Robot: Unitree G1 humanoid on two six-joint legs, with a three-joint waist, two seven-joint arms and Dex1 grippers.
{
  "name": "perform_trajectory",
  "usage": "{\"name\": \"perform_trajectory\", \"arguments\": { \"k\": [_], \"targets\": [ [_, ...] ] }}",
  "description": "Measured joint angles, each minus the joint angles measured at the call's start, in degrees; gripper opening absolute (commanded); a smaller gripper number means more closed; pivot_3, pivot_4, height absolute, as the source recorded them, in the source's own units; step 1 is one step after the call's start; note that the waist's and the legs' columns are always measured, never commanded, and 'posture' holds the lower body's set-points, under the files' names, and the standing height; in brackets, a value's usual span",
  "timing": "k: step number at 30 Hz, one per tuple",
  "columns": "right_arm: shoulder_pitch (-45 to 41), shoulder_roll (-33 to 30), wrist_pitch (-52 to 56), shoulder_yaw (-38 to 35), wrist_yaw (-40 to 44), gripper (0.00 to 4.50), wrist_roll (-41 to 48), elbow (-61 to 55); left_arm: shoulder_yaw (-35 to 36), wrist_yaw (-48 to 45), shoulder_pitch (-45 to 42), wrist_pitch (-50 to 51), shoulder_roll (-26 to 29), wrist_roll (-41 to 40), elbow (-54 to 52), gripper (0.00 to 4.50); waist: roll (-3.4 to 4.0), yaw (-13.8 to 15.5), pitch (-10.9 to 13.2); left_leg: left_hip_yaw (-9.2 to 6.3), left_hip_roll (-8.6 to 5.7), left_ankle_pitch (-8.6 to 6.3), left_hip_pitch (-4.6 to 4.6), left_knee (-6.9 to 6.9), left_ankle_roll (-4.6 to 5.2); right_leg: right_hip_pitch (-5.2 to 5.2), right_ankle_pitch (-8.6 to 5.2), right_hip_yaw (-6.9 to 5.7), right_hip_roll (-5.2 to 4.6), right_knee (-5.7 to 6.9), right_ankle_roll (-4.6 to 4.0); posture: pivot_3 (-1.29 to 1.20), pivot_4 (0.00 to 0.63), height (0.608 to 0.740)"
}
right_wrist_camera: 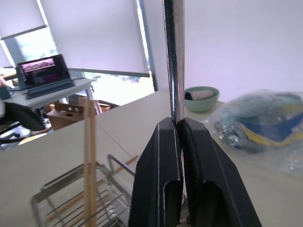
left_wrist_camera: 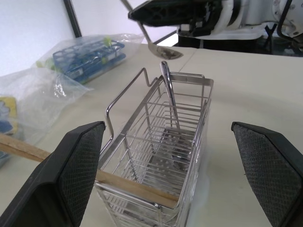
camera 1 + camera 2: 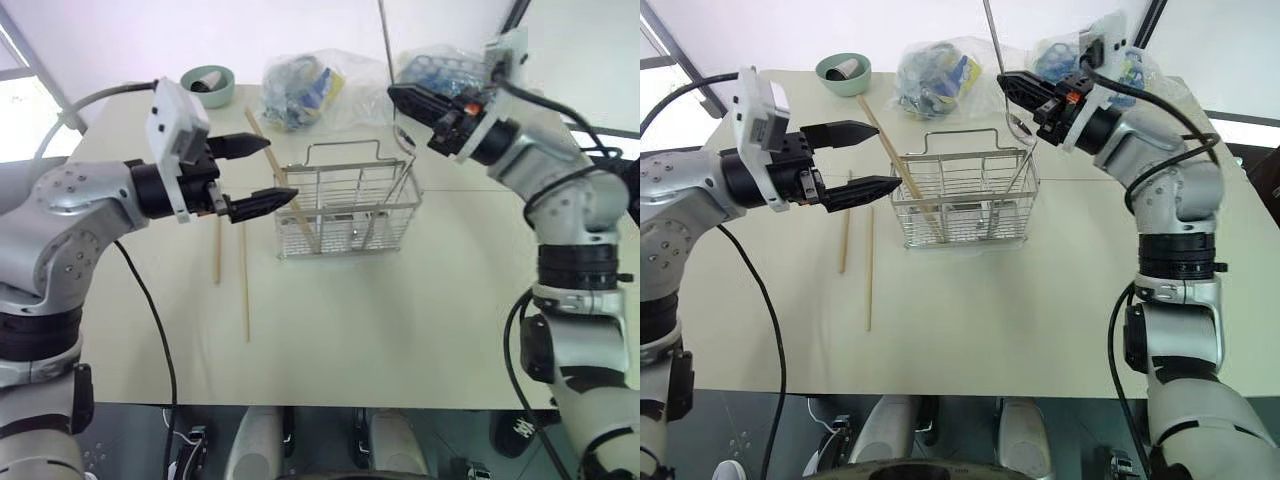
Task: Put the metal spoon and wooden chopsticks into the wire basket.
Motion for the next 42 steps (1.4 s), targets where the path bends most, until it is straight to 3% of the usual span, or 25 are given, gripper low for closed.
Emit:
{"name": "perform_trajectory", "arguments": {
  "k": [10,18,23,28,36,42],
  "targets": [
    [1.8,2.0,-1.8,-0.2,0.8,0.03,-3.5,0.2,2.0,1.6,0.0,0.4,0.5,0.0,-0.5,4.50,0.00,-0.2,0.0,-0.02,0.00,0.00,-0.01,-0.01,0.01,-0.01,0.00,0.00,0.01,0.04,0.00,0.00,0.150,0.717],
    [6.7,2.1,3.0,-1.5,0.3,0.03,-0.6,-9.5,2.7,2.5,0.1,0.5,1.1,0.0,-0.5,4.50,0.00,-0.8,0.0,-0.14,0.01,-0.01,0.00,-0.01,0.01,0.00,0.00,0.00,0.01,0.05,0.00,0.00,0.150,0.717],
    [10.0,2.9,4.0,-1.7,-1.2,1.85,-0.6,-10.1,2.7,2.5,-0.3,0.4,0.7,0.1,-0.2,4.50,0.00,-1.0,0.0,-0.13,0.01,-0.01,0.01,-0.01,0.01,-0.01,0.00,0.00,0.02,0.07,0.00,0.00,0.150,0.717],
    [10.6,3.3,4.3,-2.4,-2.9,4.46,-0.6,-11.9,2.6,2.4,-1.3,0.4,0.1,0.2,0.8,4.50,0.00,-0.9,0.0,-0.14,0.01,-0.01,0.01,-0.01,0.01,-0.01,0.00,0.00,0.02,0.06,0.00,0.00,0.150,0.717],
    [8.9,0.6,4.4,-6.0,-2.5,4.46,0.7,-11.2,3.5,4.6,-3.0,0.9,-2.1,-1.0,2.0,4.50,0.00,-0.9,0.0,-0.15,0.01,-0.01,0.01,-0.01,0.02,-0.01,0.00,0.02,0.01,0.06,0.00,0.00,0.150,0.717],
    [2.8,-6.0,5.5,-9.7,5.2,4.46,5.5,-9.0,11.2,18.0,-10.9,6.3,-7.2,-6.1,5.6,4.50,-0.03,-0.8,0.0,-0.23,0.01,-0.01,0.01,-0.02,0.02,0.00,0.00,0.02,0.02,0.06,0.01,0.00,0.150,0.717]
  ]
}}
